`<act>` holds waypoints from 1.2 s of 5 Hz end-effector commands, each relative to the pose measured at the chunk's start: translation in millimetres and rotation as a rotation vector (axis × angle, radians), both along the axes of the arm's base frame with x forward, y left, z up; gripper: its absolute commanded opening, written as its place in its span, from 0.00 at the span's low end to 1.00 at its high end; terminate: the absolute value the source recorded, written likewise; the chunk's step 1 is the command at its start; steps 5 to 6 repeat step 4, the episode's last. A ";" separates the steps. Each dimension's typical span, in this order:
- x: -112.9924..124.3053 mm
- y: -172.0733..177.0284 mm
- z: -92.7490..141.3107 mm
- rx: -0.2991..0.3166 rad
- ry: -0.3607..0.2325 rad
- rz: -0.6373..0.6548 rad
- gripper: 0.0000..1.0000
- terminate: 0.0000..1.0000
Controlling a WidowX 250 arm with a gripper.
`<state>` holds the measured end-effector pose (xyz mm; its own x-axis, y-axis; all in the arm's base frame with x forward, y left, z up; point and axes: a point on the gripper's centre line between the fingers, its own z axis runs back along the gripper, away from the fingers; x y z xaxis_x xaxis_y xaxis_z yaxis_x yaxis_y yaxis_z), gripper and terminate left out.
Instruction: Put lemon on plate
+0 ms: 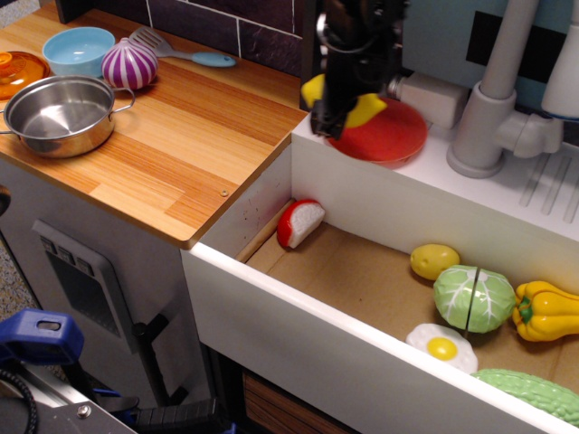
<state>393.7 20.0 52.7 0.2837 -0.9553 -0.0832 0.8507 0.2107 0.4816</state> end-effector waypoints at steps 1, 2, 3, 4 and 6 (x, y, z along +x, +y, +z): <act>20.4 -4.1 12.5 -0.008 -0.076 -0.040 0.00 0.00; 23.5 -4.8 6.3 -0.042 -0.077 -0.064 1.00 0.00; 23.5 -4.8 6.3 -0.042 -0.077 -0.064 1.00 0.00; 23.5 -4.8 6.3 -0.042 -0.077 -0.064 1.00 1.00; 23.5 -4.8 6.3 -0.042 -0.077 -0.064 1.00 1.00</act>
